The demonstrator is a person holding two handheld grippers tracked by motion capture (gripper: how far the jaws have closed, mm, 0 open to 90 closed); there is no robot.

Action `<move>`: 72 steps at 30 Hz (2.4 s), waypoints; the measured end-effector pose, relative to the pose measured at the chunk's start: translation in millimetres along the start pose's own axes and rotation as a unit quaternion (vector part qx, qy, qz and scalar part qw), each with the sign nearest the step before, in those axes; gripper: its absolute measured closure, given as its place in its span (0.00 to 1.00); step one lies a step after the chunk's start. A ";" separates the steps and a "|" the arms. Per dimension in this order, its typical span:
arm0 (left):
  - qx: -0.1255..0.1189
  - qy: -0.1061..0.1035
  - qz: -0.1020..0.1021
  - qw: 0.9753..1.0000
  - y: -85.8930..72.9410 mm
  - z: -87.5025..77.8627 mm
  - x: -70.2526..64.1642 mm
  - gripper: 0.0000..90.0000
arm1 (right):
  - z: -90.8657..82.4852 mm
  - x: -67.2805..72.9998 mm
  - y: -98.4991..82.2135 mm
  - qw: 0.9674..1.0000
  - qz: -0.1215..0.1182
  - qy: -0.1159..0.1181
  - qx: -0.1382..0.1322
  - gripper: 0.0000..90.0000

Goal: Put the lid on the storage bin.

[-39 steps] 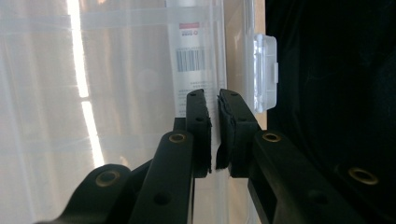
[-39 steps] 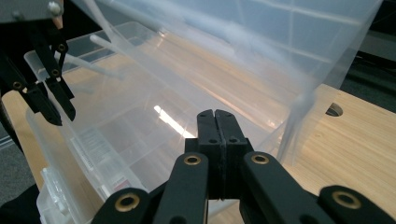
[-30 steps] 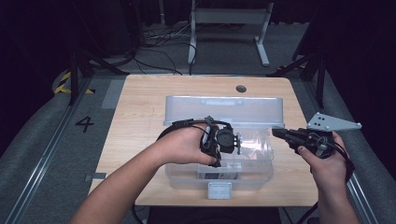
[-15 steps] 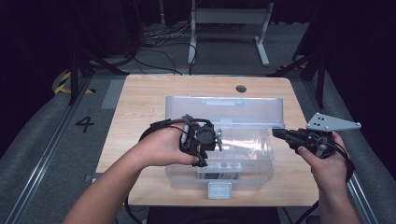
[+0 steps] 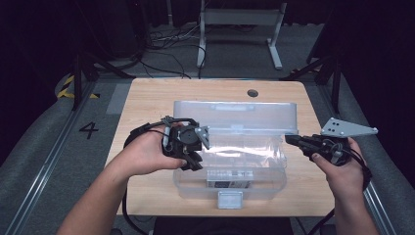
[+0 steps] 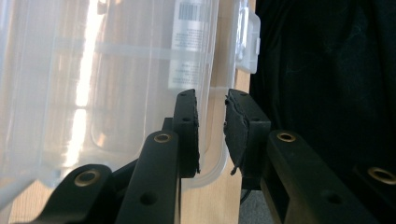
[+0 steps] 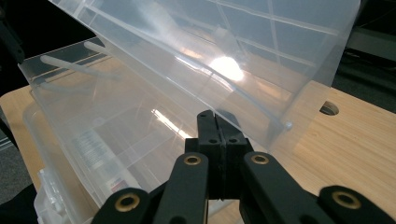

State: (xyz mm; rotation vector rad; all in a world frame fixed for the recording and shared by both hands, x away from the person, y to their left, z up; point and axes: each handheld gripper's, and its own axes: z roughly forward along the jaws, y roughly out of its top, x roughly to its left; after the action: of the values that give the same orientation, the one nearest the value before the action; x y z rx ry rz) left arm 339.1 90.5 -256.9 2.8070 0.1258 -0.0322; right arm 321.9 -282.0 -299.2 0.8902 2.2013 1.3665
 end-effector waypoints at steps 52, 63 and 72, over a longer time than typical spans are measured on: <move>-0.108 0.088 -0.303 0.943 -157.5 40.1 66.5 0.77 | -11.2 11.1 -12.2 0.999 0.008 0.020 0.039 1.00; -0.064 0.099 -0.323 0.939 -156.3 57.9 79.2 0.76 | -12.3 12.8 -19.0 0.998 0.017 0.035 0.057 1.00; -0.065 0.087 -0.308 0.945 -150.9 60.7 84.4 0.76 | -15.2 15.4 -27.6 0.996 0.030 0.033 0.076 1.00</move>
State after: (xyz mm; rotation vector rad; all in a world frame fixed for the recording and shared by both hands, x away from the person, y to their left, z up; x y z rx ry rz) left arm 409.0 219.8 -366.3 2.5205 1.0014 0.0762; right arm 292.9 -289.8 -317.2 0.9843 2.3722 1.2849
